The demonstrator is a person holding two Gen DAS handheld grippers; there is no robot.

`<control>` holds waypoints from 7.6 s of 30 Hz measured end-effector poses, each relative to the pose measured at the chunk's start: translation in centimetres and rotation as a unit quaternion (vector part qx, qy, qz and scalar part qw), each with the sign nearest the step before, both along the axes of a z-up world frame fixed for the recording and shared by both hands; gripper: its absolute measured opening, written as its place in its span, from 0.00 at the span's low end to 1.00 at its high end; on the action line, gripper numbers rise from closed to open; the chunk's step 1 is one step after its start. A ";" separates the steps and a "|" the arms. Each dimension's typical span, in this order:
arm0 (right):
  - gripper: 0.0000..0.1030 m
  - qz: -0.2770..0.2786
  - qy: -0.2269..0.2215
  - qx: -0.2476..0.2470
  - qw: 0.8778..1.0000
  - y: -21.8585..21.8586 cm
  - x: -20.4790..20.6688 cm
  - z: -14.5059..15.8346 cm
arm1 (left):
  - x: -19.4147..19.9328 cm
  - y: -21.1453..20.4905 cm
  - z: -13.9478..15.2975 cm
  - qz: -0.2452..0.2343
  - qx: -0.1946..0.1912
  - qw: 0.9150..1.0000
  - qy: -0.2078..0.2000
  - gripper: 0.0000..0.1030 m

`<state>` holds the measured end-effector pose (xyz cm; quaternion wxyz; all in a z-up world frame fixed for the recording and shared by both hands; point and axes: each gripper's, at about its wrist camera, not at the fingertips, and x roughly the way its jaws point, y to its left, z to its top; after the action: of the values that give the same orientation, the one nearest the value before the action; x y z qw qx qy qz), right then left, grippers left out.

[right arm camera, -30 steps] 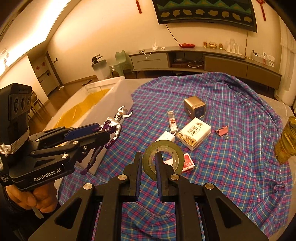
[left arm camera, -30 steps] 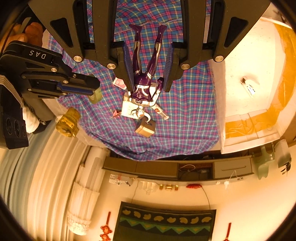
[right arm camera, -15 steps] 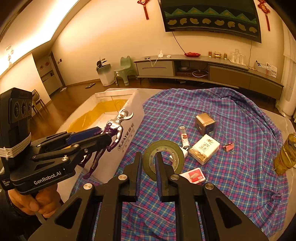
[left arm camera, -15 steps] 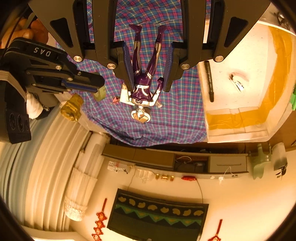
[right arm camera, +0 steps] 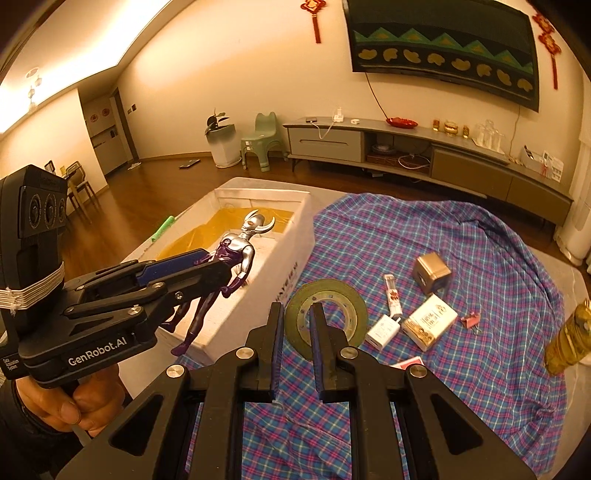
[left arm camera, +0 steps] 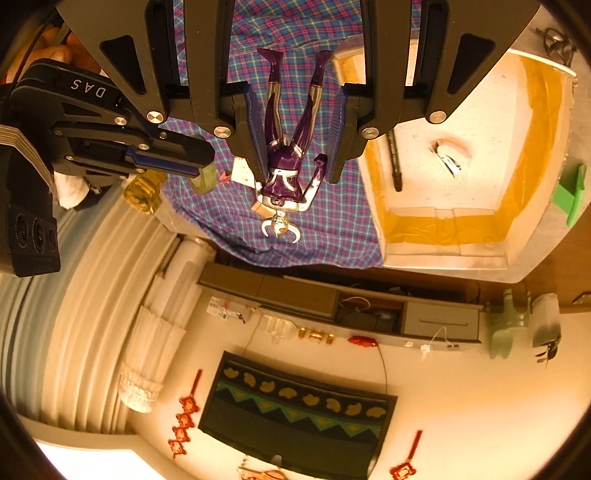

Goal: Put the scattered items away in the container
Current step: 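Lift the figure and tape roll and carry them over the white box, then open the right tool to drop the tape roll while the left releases the figure into the box, then withdraw both open tools from the box back over the cloth, then close the left tool on the red-white staples box while the right reaches the tissue pack, then grasp the white tissue pack with the right tool while the left holds the staples box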

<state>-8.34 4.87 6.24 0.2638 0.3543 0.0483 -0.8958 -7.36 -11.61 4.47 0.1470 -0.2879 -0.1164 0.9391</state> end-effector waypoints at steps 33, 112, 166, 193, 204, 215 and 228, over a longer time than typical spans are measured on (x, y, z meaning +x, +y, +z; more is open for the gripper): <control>0.15 0.075 0.017 0.045 0.996 -12.2 -1.2 1.7 | -0.1 -11.6 -0.2 0.098 0.092 0.991 -0.001 0.31; 0.17 0.066 -0.217 0.124 0.966 -21.3 -21.2 -9.9 | -16.9 -18.6 -11.6 0.200 0.085 0.946 -0.242 0.43; 0.25 -0.023 -0.025 -0.087 0.996 9.5 -3.3 -4.2 | -4.7 8.4 -2.7 -0.081 -0.093 0.991 -0.048 0.46; 0.65 -0.167 -0.227 -0.098 0.954 14.6 -18.6 -16.8 | -10.8 19.4 -15.5 -0.172 -0.131 0.963 -0.160 0.52; 0.58 -0.106 -0.179 0.005 0.978 11.8 -19.5 -17.0 | -10.7 19.6 -16.1 -0.166 -0.139 0.965 -0.150 0.42; 0.52 -0.100 -0.159 0.022 0.982 12.3 -18.1 -16.6 | -10.2 19.2 -15.8 -0.157 -0.132 0.966 -0.156 0.39; 0.44 -0.086 -0.149 0.012 0.985 11.9 -17.4 -16.8 | -10.3 17.9 -15.8 -0.152 -0.117 0.967 -0.169 0.39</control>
<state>-25.75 16.75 -10.53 0.1858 0.4894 -0.0118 -0.8520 -17.67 6.32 -11.32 0.2315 -0.4715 0.0159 0.8508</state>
